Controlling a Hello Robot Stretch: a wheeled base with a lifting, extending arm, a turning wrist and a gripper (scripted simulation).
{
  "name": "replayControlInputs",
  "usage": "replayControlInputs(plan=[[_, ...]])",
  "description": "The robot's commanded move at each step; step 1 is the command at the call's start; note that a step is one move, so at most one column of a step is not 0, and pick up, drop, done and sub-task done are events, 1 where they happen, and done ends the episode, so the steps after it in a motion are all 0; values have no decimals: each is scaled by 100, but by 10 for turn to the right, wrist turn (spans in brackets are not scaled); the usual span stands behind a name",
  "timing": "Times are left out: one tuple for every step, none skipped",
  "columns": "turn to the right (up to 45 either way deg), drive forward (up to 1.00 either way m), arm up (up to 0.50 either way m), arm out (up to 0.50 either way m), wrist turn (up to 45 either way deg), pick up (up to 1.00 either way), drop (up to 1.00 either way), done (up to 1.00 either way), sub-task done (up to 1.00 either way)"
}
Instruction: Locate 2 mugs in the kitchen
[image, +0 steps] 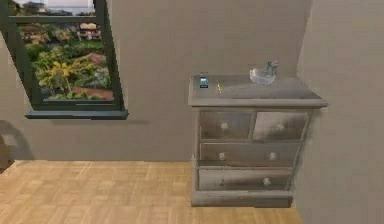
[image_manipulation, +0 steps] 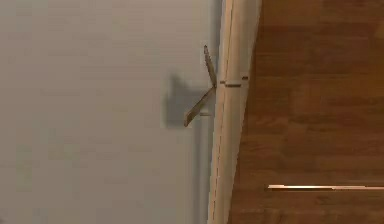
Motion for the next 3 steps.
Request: replayControlInputs(plan=[[0, 30, 0, 0, 0, 0, 0, 0, 0], [-450, 0, 0, 0, 0, 0, 0, 0, 0], [-450, 0, 0, 0, 0, 0, 0, 0, 0]])
